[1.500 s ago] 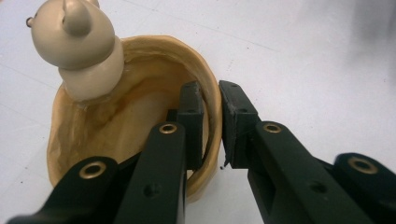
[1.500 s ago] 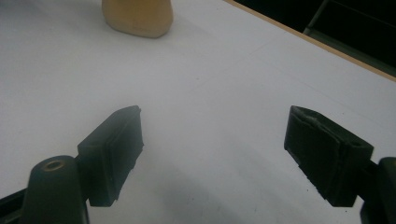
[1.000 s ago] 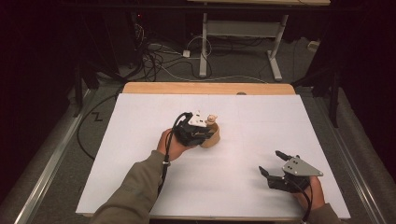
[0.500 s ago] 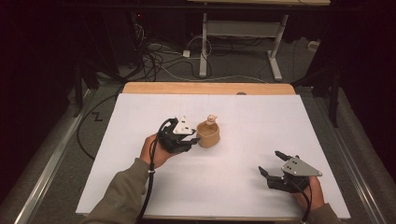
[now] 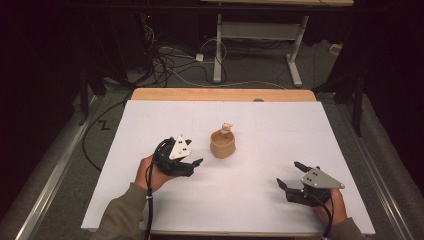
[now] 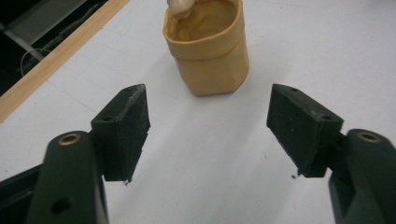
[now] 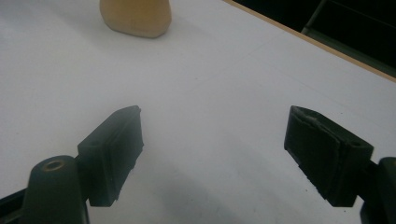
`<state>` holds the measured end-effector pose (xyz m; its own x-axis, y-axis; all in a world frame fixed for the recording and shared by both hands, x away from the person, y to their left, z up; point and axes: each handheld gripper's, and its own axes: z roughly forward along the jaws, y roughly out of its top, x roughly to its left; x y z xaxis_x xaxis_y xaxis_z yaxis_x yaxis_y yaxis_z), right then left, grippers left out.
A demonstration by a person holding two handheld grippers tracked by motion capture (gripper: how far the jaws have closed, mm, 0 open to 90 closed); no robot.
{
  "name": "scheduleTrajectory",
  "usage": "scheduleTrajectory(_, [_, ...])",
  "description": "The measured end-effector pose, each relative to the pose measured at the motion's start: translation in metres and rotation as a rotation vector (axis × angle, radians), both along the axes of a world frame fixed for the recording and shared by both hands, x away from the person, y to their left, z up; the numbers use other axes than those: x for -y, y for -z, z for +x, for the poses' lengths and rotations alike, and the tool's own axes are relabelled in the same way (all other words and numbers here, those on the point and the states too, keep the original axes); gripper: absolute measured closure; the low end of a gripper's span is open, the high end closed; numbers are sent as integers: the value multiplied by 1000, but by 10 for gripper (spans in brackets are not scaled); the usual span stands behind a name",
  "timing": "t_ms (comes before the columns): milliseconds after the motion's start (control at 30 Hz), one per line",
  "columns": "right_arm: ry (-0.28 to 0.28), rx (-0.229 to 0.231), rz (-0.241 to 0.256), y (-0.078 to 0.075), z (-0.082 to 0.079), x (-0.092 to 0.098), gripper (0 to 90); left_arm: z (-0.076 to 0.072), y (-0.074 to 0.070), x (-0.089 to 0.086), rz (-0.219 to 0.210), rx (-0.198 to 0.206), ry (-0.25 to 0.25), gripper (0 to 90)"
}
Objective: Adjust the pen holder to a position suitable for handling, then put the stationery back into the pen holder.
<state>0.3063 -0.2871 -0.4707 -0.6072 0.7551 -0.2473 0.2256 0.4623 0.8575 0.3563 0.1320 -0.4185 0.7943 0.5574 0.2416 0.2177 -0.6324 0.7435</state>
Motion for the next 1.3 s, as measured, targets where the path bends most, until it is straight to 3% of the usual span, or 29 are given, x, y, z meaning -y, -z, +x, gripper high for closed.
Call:
scheduleTrajectory(400, [14, 4, 6, -2, 1, 1, 195, -25, 13, -27, 3, 68, -19, 229])
scheduleTrajectory(667, [7, 2, -5, -1, 0, 0, 195, -36, 24, -45, 10, 41, -63, 229])
scheduleTrajectory(933, [7, 1, -6, -1, 0, 0, 195, -45, 34, -64, 27, -30, -115, 230])
scheduleTrajectory(1033, [9, 5, -5, -2, 0, 1, 195, -43, 36, -70, 32, -115, -147, 226])
scheduleTrajectory(1300, [1, -1, -10, -1, 0, -1, 195, -36, 32, -69, 73, -247, -198, 230])
